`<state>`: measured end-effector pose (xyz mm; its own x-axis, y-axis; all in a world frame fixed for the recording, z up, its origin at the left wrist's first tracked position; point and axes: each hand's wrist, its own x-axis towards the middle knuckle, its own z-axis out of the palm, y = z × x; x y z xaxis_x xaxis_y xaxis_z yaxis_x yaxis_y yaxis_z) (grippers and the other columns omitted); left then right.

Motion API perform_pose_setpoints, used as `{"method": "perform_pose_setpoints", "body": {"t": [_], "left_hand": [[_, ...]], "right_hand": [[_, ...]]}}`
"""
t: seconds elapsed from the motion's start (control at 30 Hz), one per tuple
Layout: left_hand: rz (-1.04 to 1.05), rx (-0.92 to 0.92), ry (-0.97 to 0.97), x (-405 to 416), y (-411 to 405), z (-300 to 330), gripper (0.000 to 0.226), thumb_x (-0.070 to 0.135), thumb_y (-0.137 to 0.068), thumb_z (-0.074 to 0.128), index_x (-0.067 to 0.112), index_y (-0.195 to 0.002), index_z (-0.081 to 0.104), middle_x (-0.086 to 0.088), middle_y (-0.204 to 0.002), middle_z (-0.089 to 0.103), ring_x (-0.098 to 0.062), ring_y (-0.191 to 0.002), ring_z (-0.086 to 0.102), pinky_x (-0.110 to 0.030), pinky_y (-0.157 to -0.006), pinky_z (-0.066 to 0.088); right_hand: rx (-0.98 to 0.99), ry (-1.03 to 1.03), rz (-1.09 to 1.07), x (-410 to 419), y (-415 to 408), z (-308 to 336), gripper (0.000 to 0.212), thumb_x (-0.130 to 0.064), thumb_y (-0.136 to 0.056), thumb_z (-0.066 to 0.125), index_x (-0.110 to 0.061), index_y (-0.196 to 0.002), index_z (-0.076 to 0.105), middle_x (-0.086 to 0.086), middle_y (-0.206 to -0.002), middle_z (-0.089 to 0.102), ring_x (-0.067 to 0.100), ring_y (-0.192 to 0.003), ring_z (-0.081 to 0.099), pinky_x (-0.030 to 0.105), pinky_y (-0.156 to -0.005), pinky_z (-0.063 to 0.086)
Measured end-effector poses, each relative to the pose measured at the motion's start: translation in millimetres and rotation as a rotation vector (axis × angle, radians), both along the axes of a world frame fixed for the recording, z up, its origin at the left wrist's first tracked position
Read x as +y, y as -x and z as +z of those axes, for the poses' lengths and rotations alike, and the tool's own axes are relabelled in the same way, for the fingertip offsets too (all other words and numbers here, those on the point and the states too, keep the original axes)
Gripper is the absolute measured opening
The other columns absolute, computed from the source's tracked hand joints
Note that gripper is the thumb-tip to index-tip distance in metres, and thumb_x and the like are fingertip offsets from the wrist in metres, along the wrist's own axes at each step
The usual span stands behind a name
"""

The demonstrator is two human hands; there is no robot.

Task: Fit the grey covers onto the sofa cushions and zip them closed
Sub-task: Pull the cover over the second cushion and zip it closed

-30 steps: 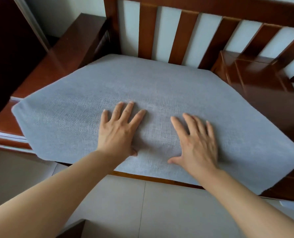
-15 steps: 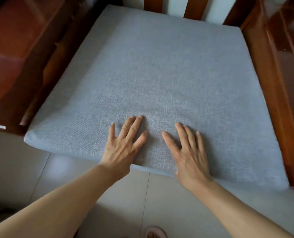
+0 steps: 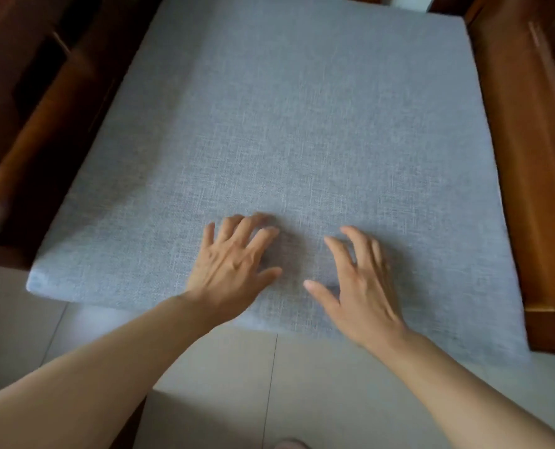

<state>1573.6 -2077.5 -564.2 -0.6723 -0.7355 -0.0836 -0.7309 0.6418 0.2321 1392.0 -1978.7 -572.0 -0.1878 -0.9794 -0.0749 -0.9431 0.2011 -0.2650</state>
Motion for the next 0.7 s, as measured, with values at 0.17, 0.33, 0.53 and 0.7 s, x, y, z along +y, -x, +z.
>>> {"method": "perform_pose_setpoints", "body": {"t": [0.17, 0.33, 0.53, 0.7], "left_hand": [[-0.050, -0.326, -0.168, -1.9, 29.8, -5.9, 0.080, 0.067, -0.087, 0.035, 0.050, -0.140, -0.023, 0.009, -0.149, -0.038, -0.025, -0.140, -0.030, -0.060, -0.111, 0.003], [0.171, -0.461, -0.274, 20.3, 11.1, 4.0, 0.091, 0.072, -0.084, 0.037, 0.045, -0.137, -0.032, -0.001, -0.145, -0.045, -0.033, -0.139, -0.030, -0.055, -0.105, 0.030], [0.306, -0.578, -0.535, 5.3, -21.1, 54.6, 0.080, 0.041, -0.091, 0.050, 0.035, -0.150, -0.005, -0.015, -0.156, -0.002, -0.031, -0.130, 0.040, -0.041, -0.100, 0.039], [0.211, -0.478, -0.303, -8.4, -38.1, 109.9, 0.064, 0.043, -0.092, 0.050, 0.026, -0.147, 0.020, -0.005, -0.157, 0.008, -0.022, -0.138, 0.026, -0.044, -0.109, 0.026]], "right_hand": [[0.065, -0.354, -0.085, -16.5, 29.5, -1.9, 0.084, -0.069, -0.087, 0.029, -0.036, -0.146, -0.020, 0.000, -0.151, -0.035, 0.025, -0.140, -0.029, 0.052, -0.116, -0.006], [0.051, -0.514, -0.454, 22.2, 23.5, 5.6, 0.098, -0.074, -0.085, 0.023, -0.015, -0.147, -0.023, 0.017, -0.151, -0.030, 0.035, -0.142, -0.021, 0.052, -0.114, 0.006], [-0.112, -0.660, 0.006, 10.2, -9.2, 47.5, 0.075, -0.034, -0.098, 0.043, -0.029, -0.150, -0.011, 0.004, -0.151, -0.035, 0.032, -0.141, -0.025, 0.045, -0.118, 0.004], [-0.091, -0.616, 0.107, -14.7, -37.2, 91.8, 0.059, -0.031, -0.099, 0.043, -0.019, -0.150, 0.016, 0.007, -0.159, -0.003, 0.024, -0.146, 0.000, 0.042, -0.118, 0.008]]}}
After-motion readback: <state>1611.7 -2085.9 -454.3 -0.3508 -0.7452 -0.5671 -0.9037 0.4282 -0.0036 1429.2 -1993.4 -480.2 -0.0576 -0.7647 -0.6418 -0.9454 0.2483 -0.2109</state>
